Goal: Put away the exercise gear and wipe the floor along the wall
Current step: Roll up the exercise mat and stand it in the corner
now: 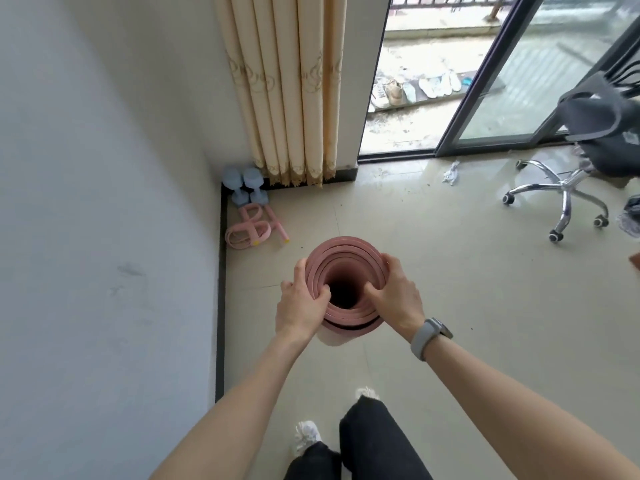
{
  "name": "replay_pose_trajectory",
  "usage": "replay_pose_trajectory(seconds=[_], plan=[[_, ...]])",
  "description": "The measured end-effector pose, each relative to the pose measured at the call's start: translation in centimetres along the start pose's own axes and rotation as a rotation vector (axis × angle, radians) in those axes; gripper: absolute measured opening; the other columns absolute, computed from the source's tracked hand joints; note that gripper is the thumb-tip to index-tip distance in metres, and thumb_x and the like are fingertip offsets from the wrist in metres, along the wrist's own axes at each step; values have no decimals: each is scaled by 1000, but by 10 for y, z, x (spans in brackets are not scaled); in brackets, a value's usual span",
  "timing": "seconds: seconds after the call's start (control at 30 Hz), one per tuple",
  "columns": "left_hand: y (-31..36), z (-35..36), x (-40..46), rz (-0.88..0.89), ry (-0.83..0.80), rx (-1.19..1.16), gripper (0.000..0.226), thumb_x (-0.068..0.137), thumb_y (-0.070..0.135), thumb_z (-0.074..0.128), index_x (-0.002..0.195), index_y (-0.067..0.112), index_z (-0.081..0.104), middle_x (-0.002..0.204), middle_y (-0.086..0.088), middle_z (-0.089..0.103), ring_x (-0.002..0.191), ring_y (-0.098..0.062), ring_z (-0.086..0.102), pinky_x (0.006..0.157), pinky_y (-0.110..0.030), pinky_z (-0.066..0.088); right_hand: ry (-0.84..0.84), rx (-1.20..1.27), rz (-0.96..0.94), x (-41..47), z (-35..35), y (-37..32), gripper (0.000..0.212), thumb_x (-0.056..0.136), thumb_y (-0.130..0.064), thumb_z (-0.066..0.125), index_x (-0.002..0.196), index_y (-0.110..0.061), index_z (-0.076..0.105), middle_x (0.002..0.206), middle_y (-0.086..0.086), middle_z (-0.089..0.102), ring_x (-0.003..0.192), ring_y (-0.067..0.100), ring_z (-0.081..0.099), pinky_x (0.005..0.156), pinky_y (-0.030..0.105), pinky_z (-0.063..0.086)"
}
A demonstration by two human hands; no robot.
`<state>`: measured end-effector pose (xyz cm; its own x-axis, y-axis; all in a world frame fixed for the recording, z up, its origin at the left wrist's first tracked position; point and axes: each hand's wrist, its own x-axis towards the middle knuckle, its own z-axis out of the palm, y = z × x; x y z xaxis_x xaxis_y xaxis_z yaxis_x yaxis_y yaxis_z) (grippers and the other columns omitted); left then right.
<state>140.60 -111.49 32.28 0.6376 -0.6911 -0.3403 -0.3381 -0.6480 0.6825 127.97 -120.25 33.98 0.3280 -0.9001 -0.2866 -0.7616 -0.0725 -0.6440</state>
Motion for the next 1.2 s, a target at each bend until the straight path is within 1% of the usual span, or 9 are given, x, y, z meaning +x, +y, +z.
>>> replay_pose_trajectory(seconds=[0.13,0.33,0.5,0.63,0.83,0.93,1.03,1.13,1.2], plan=[[12,-3,72,26,-7,2,62,87,41,50,141,35,20,121,-11,53,103,-29,55,82,-32,39,-12,-11,-17,67,4,-20,59,82,-25,57,136,-22,32,117,7,62,105,29,59,86,35,45],[39,-2,193,-14,1,2,65,89,38,52,144,29,18,142,-9,40,123,-28,47,97,-35,38,-76,-18,-26,196,16,-47,58,81,-27,57,135,-23,34,116,6,63,104,30,59,87,37,46],[54,6,289,-62,12,4,63,89,36,52,143,27,22,142,-10,39,125,-27,45,99,-36,37,-131,-38,7,298,33,-66,54,81,-26,57,130,-19,36,111,9,64,99,32,60,85,39,49],[62,2,358,-88,13,-5,63,88,35,54,142,27,22,149,-9,33,128,-27,42,100,-40,39,-166,-108,-8,368,44,-91,51,82,-26,56,129,-20,36,113,5,62,99,30,59,79,34,46],[52,6,493,-86,29,-35,61,89,34,55,142,26,26,136,-9,48,123,-26,47,94,-35,41,-168,-94,-23,493,98,-114,51,84,-20,55,131,-15,38,123,9,51,101,29,56,86,39,48],[42,11,562,-81,12,-63,62,89,36,55,143,27,24,136,-9,45,122,-24,46,88,-26,37,-135,-60,20,553,132,-123,47,83,-17,57,127,-15,41,125,9,39,92,28,56,85,38,50],[28,21,627,-129,24,-48,62,90,35,55,143,26,25,133,-11,47,118,-26,50,81,-25,35,-124,-43,53,610,167,-130,43,82,-14,56,123,-14,44,124,10,38,88,31,57,85,39,50],[16,31,678,-122,66,-56,60,88,33,58,140,23,32,127,-12,53,116,-28,52,85,-30,41,-96,-21,80,658,196,-131,43,81,-13,55,123,-13,43,124,10,38,91,32,56,84,43,50],[5,40,711,-53,99,-95,52,86,28,61,133,20,41,121,-7,60,111,-24,56,86,-27,44,-69,-13,80,686,213,-132,44,82,-13,55,123,-13,42,125,9,39,96,32,55,85,46,50]])
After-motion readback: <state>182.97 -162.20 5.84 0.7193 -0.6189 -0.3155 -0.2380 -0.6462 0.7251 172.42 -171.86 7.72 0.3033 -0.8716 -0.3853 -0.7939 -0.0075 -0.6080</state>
